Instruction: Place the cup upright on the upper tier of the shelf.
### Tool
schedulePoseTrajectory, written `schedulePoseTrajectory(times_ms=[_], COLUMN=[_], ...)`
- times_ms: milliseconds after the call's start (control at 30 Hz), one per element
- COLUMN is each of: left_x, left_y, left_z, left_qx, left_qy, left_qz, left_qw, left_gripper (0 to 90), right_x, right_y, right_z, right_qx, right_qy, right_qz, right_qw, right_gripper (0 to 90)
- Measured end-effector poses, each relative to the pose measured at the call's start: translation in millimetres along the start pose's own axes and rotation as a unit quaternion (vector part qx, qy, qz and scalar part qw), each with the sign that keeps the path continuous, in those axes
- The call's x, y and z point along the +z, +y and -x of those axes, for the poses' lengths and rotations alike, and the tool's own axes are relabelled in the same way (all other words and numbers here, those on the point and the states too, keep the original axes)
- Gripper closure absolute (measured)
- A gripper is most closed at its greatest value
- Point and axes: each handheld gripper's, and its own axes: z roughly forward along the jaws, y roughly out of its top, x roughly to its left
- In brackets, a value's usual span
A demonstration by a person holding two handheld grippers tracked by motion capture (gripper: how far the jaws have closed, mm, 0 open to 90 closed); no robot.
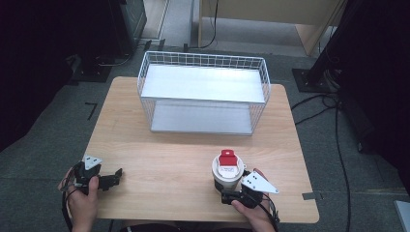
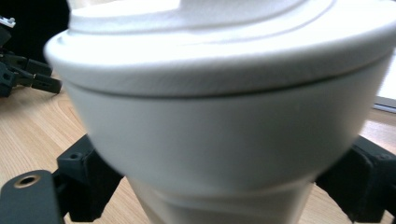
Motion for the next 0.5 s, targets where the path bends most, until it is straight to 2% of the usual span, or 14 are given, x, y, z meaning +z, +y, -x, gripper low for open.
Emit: schedulePoseTrajectory(times_ms=[167, 300, 500], left_x=[0.0, 0.0, -0.1], left_y=[0.0, 0.0, 0.0], left_z=[0.0, -0.1, 0.0], left_qx=[0.000, 0.001, 0.000], left_qy=[0.000, 0.000, 0.000], left_qz=[0.000, 0.000, 0.000], left_qw=[1.0000, 1.0000, 1.0000], left_gripper=[0.0, 0.0, 0.0], right_x=[5.2, 6.6, 6.8], right_y=[-0.8, -1.0, -2.3], right_z=[-2.2, -4.3, -4.9], right_qx=[-0.003, -0.006, -0.010], right_qy=[0.004, 0.004, -0.011], right_qz=[-0.011, -0.011, 0.006], right_qw=[0.9999, 0.9999, 0.9999], right_gripper=[5.4, 5.5, 8.8])
